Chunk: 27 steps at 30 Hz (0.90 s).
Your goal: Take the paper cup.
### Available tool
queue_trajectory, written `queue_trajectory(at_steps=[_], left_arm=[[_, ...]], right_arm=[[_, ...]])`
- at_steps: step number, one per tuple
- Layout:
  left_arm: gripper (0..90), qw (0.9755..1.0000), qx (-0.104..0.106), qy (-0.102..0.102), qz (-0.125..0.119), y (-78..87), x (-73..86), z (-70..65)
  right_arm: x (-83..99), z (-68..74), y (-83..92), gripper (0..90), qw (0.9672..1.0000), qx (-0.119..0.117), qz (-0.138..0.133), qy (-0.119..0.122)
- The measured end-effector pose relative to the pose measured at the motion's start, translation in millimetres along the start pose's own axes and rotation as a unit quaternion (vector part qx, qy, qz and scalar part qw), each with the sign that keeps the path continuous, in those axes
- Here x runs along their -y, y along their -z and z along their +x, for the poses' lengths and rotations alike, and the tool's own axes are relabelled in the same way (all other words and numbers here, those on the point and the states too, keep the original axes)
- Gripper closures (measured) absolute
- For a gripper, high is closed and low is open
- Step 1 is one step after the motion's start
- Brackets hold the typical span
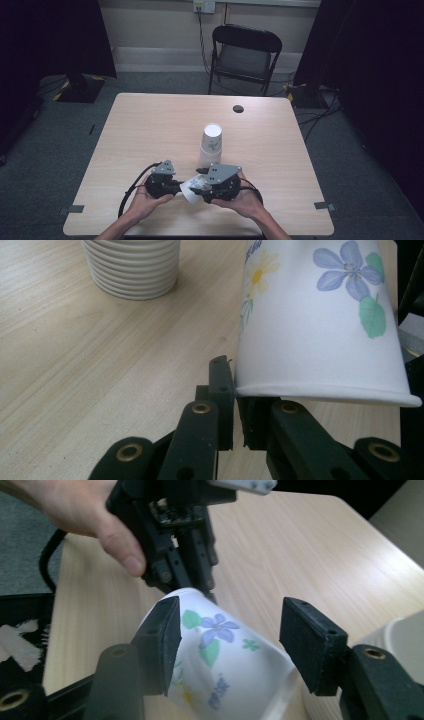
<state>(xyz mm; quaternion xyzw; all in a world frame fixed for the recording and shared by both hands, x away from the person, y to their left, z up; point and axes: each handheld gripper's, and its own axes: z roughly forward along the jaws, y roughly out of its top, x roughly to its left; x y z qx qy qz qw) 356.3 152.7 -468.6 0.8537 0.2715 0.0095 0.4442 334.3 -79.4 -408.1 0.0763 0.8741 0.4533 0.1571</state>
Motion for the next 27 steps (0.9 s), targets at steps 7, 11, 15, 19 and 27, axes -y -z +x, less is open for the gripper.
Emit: queue_trajectory(at_steps=[7,11,15,19,27], left_arm=[[85.7,0.9998,0.009,0.018,-0.007,1.3,1.1,3.4],[87.1,0.9992,0.01,0.032,-0.019,5.9,1.8,8.2],[87.4,0.9989,0.014,0.036,-0.028,6.8,0.8,9.3],[87.6,0.9985,0.022,0.041,-0.029,8.1,1.2,10.4],[88.4,0.9966,0.034,0.058,-0.048,14.8,1.1,14.9]], right_arm=[[5.0,0.1,-5.2,42.9,0.9999,-0.005,0.013,0.005],[9.6,-1.9,-3.8,46.9,0.9997,0.002,0.023,0.007],[11.7,-2.1,-4.0,43.4,0.9997,0.002,0.024,0.003],[11.4,-1.2,-5.3,38.3,0.9995,-0.004,0.029,0.012],[19.2,0.6,-12.2,22.0,0.9978,-0.008,0.063,0.021]])
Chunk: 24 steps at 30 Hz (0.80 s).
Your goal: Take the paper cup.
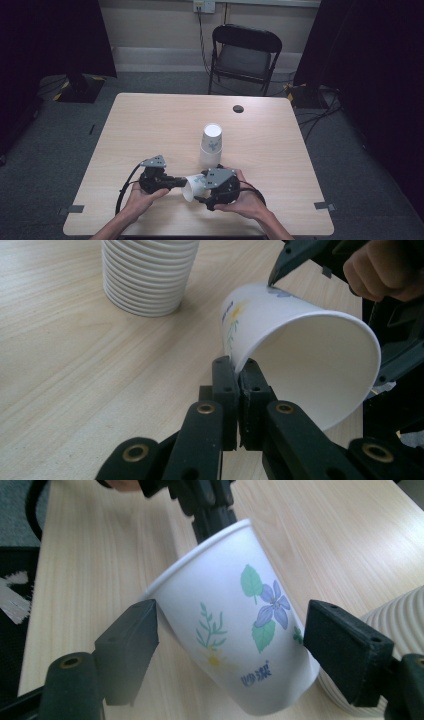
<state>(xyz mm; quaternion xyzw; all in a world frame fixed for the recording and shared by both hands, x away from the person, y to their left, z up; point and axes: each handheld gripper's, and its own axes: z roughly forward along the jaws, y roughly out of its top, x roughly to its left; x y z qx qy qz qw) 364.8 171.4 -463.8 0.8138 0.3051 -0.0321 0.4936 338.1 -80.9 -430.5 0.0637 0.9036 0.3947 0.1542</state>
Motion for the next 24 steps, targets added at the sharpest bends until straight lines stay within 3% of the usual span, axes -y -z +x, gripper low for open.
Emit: queue_trajectory(at_steps=[2,9,15,16,19,24], left_arm=[[88.5,1.0,0.001,-0.002,0.001,0.5,-0.5,0.4],[88.5,0.9989,0.034,0.025,-0.018,0.8,-1.8,1.8],[88.2,0.9989,0.031,0.024,-0.024,1.6,-2.6,-1.0],[88.2,0.9988,0.03,0.024,-0.031,2.9,-3.0,-0.9],[87.1,0.9989,0.025,0.015,-0.037,3.7,-4.1,-3.4],[87.6,0.9988,0.023,0.019,-0.039,4.2,-4.6,-3.6]], right_arm=[[-0.6,1.9,-1.8,20.9,1.0,0.004,0.006,0.005],[-2.8,8.5,-13.1,16.4,0.9993,0.009,0.022,0.027],[-3.0,10.8,-18.9,20.7,0.9989,0.012,0.036,0.029],[-2.6,10.7,-18.5,21.8,0.9992,0.012,0.031,0.023],[1.0,6.0,-18.2,24.6,0.9997,-0.009,0.008,-0.023],[1.9,5.6,-19.0,24.6,0.9989,-0.017,-0.002,-0.042]])
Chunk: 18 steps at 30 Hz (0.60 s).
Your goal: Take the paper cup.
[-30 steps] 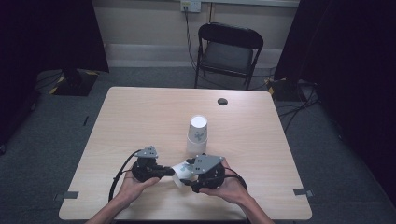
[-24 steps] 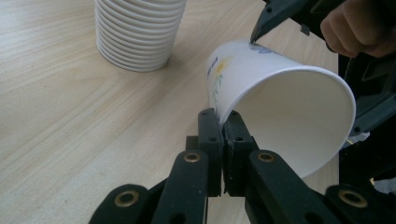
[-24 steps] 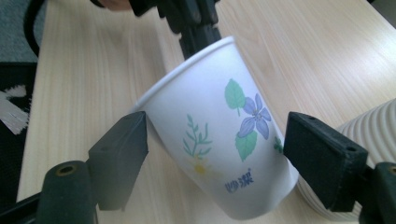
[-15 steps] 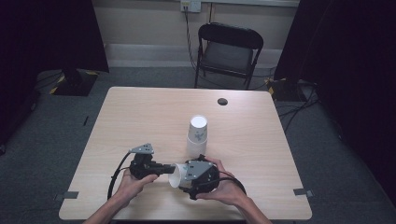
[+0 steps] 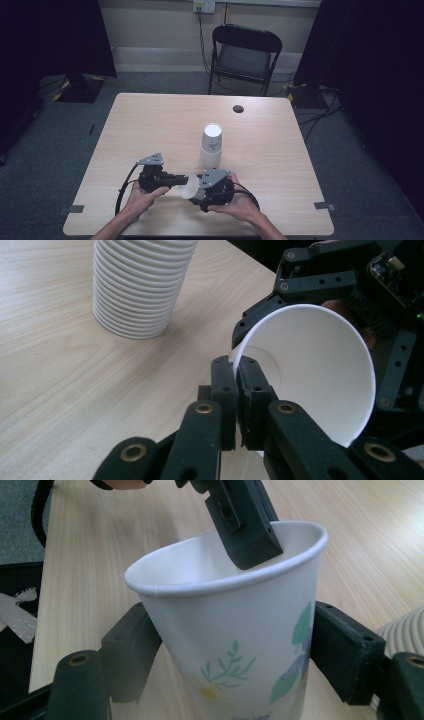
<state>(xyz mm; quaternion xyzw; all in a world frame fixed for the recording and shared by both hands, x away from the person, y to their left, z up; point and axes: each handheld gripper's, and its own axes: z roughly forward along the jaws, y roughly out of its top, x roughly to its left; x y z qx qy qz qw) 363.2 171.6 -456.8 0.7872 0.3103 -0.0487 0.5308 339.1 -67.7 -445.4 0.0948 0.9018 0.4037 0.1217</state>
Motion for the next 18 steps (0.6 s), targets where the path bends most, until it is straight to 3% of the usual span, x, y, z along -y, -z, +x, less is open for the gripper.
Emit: queue_trajectory(at_steps=[4,8,12,14,18], left_arm=[[88.4,0.9999,0.003,0.012,-0.001,0.4,-0.2,0.3],[88.5,0.9998,0.011,0.015,0.008,-3.0,0.1,-2.1],[88.4,0.9993,0.023,0.028,0.008,-4.5,-0.4,-4.5],[88.3,0.9994,0.02,0.028,0.011,-4.2,-0.5,-5.0],[87.4,0.9994,0.015,0.028,0.01,-3.7,-0.4,-5.1]], right_arm=[[-1.2,1.7,-0.8,22.8,1.0,0.006,-0.002,0.006],[-5.2,6.8,-3.4,20.4,0.9995,0.013,-0.004,0.028],[-6.4,7.4,-4.7,21.3,0.9997,0.003,-0.004,0.025],[-6.1,7.7,-5.1,23.3,0.9997,-0.007,-0.004,0.023],[-5.7,8.7,-5.4,24.5,0.9997,-0.003,-0.007,0.024]])
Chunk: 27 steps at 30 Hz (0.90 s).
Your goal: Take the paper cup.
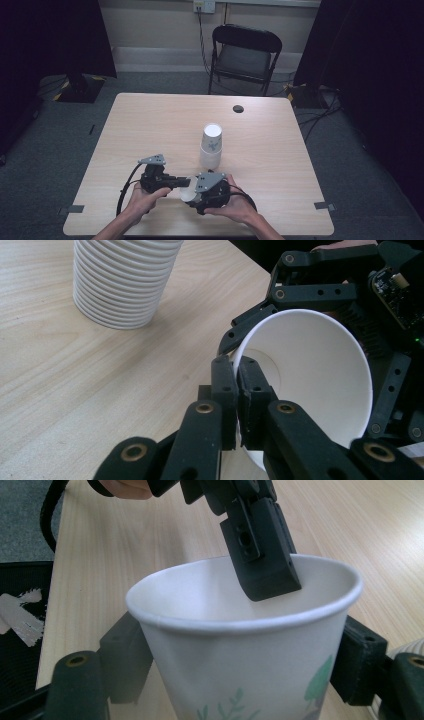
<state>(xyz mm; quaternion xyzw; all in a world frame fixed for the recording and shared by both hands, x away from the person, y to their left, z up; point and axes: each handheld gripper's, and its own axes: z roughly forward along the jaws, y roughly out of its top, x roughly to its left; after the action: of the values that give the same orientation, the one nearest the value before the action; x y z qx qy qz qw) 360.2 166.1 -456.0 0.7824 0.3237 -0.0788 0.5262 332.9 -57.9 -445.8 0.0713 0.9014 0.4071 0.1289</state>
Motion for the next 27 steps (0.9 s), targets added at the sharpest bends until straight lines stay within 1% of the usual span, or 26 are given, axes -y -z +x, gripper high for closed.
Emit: queue_trajectory(at_steps=[1,3,4,5,6,8,9,10,11,12,13,14,15,16,17,19,21,24,25,27], left_arm=[[86.4,1.0,-0.005,-0.003,0.0,0.2,0.1,-0.7],[84.1,1.0,-0.007,-0.003,-0.003,0.2,0.4,-1.3],[81.7,0.9999,-0.008,-0.005,-0.007,1.1,0.4,-0.6],[78.9,0.9999,-0.012,-0.005,-0.008,1.7,0.5,-0.2],[76.8,0.9999,-0.009,-0.001,-0.011,2.1,1.2,0.0],[74.2,0.9999,-0.002,0.009,-0.01,3.6,2.7,2.1],[74.7,0.9999,0.002,0.009,-0.01,3.4,3.5,1.9],[78.4,0.9999,0.002,0.009,-0.01,3.4,3.5,1.9],[80.7,0.9999,0.002,0.011,-0.01,3.3,3.5,1.3],[82.3,0.9998,0.005,0.016,-0.013,3.3,3.0,1.7],[83.8,0.9998,0.005,0.016,-0.013,3.3,3.0,1.7],[85.6,0.9997,0.007,0.021,-0.012,3.8,1.4,1.9],[87.0,0.9997,0.007,0.021,-0.012,3.8,1.4,1.9],[87.0,0.9997,0.012,0.019,-0.009,3.3,0.3,1.0],[87.8,0.9999,0.007,0.015,-0.002,2.6,-0.4,-0.9],[88.1,0.9999,0.002,0.007,0.009,0.6,-0.3,-3.6],[88.0,0.9998,-0.004,0.007,0.021,-1.9,0.8,-4.8],[88.1,0.9996,-0.008,0.013,0.025,-2.8,0.7,-4.9],[88.1,0.9994,-0.011,0.01,0.03,-2.7,0.5,-4.5],[88.1,0.9994,-0.012,0.013,0.031,-3.0,0.5,-4.2]], right_arm=[[0.1,-0.1,0.2,25.5,1.0,0.0,-0.001,0.0],[0.5,-0.2,0.8,26.7,1.0,0.001,-0.004,-0.002],[1.2,-1.5,2.2,27.3,0.9999,-0.001,-0.013,-0.011],[1.3,-1.8,2.5,27.3,0.9998,0.004,-0.014,-0.012],[1.6,-2.4,3.4,27.3,0.9997,0.012,-0.015,-0.014],[2.8,-5.0,5.3,27.3,0.9995,0.013,-0.02,-0.023],[3.3,-5.8,6.4,27.2,0.9993,0.015,-0.022,-0.027],[3.3,-5.8,6.4,27.2,0.9993,0.015,-0.022,-0.027],[3.4,-7.0,7.5,26.7,0.9989,0.012,-0.029,-0.035],[3.1,-6.6,7.6,25.9,0.9988,0.016,-0.03,-0.035],[3.1,-6.6,7.6,25.9,0.9988,0.016,-0.03,-0.035],[2.2,-4.9,7.3,25.7,0.9988,0.025,-0.031,-0.029],[2.2,-4.9,7.3,25.7,0.9988,0.025,-0.031,-0.029],[1.9,-4.2,7.0,25.1,0.9989,0.025,-0.03,-0.025],[0.7,-2.2,5.6,23.6,0.9992,0.022,-0.028,-0.02],[-1.9,3.0,3.2,22.1,0.9996,0.022,-0.017,-0.007],[-2.9,4.9,2.9,22.2,0.9996,0.023,-0.017,-0.001],[-3.2,5.8,4.0,23.0,0.9996,0.025,-0.015,0.003],[-3.2,5.7,4.2,23.3,0.9995,0.026,-0.015,0.004],[-3.2,5.6,4.6,23.8,0.9996,0.026,-0.015,0.004]])
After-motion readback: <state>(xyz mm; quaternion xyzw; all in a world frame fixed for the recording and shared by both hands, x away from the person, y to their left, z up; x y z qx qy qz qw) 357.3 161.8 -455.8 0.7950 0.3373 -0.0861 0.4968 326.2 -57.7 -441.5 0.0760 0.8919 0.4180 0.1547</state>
